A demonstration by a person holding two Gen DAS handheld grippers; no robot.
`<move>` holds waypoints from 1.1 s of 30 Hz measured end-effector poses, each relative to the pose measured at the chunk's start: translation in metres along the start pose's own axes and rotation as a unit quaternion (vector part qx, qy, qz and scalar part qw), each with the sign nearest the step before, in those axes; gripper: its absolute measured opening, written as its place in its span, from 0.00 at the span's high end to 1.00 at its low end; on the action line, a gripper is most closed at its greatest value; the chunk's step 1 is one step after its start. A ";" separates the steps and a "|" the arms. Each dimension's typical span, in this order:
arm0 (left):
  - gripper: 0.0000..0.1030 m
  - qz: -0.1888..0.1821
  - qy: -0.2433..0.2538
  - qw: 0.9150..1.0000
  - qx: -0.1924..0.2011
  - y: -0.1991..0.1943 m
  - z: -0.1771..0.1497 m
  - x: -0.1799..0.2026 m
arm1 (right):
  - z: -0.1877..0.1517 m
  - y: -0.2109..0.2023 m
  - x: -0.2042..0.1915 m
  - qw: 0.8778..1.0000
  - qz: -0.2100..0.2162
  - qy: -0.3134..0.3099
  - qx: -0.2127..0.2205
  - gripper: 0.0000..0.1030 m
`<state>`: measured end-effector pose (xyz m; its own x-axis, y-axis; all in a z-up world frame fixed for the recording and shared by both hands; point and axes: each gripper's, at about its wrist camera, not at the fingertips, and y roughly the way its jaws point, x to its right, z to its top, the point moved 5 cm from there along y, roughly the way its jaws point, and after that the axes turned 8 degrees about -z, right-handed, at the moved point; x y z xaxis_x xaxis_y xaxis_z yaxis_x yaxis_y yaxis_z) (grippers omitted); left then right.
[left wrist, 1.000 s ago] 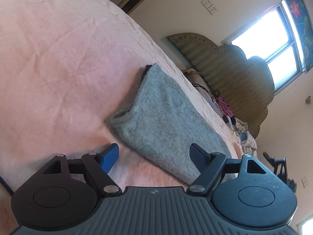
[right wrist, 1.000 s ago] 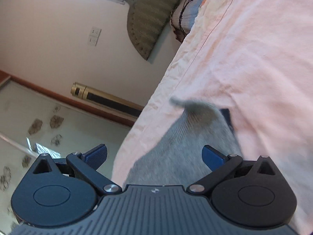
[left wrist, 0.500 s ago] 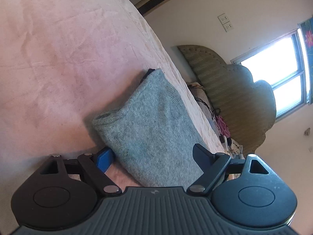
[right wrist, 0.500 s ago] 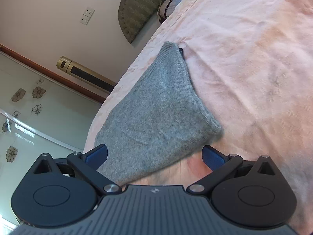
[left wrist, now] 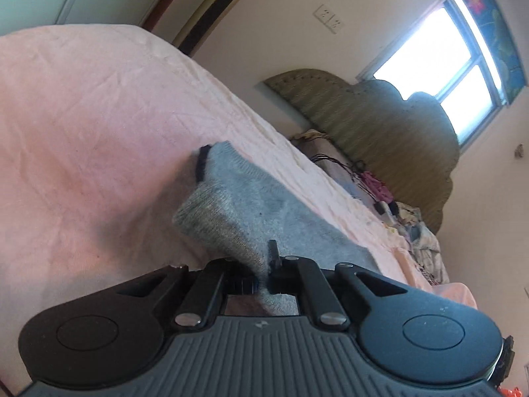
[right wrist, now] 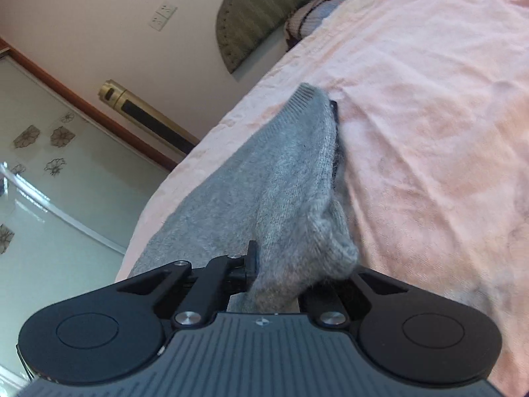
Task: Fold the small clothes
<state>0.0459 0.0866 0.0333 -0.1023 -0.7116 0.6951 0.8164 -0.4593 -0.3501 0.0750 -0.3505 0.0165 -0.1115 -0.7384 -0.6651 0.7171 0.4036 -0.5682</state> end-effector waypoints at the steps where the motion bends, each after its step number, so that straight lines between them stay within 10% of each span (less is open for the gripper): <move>1: 0.96 -0.009 0.003 1.000 -0.004 -0.013 -0.004 0.003 | -0.001 -0.012 -0.002 1.000 0.010 -0.007 -0.001 0.89; 8: 0.94 0.029 0.055 0.992 -0.113 -0.094 -0.074 -0.030 | -0.065 -0.082 0.014 0.994 0.016 -0.051 -0.098 0.88; 12: 0.83 0.111 0.122 0.984 -0.061 -0.130 -0.058 -0.031 | -0.072 -0.111 0.045 0.996 -0.028 -0.031 -0.085 0.57; 16: 0.01 0.098 0.222 0.969 0.045 -0.105 -0.008 0.023 | -0.019 -0.131 0.031 0.997 -0.050 -0.046 0.038 0.40; 19: 0.02 0.081 0.297 0.951 0.034 -0.026 0.002 0.058 | 0.004 -0.092 -0.010 0.997 -0.014 -0.071 0.037 0.13; 22: 0.04 0.113 0.317 0.941 -0.045 0.064 -0.003 0.060 | 0.006 -0.022 -0.047 0.993 -0.009 -0.117 0.016 0.12; 26: 0.11 0.183 0.327 0.918 -0.129 0.125 -0.020 0.020 | -0.007 0.047 -0.054 0.964 -0.145 -0.221 -0.005 0.19; 27: 0.10 0.162 0.303 0.931 -0.123 0.118 -0.017 0.008 | -0.016 0.051 -0.051 0.955 -0.160 -0.248 0.002 0.18; 30: 0.09 0.159 0.298 0.933 -0.122 0.109 -0.009 -0.005 | -0.024 0.040 -0.038 0.939 -0.155 -0.305 0.029 0.15; 33: 0.07 0.170 0.304 0.930 -0.122 0.113 -0.011 -0.002 | -0.020 0.028 -0.026 0.951 -0.128 -0.278 0.036 0.14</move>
<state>0.1317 0.0301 -0.0142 -0.2245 -0.9725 0.0615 0.7147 -0.2073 -0.6680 0.0843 -0.3096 0.0085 0.0778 -0.9872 -0.1389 0.7626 0.1486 -0.6296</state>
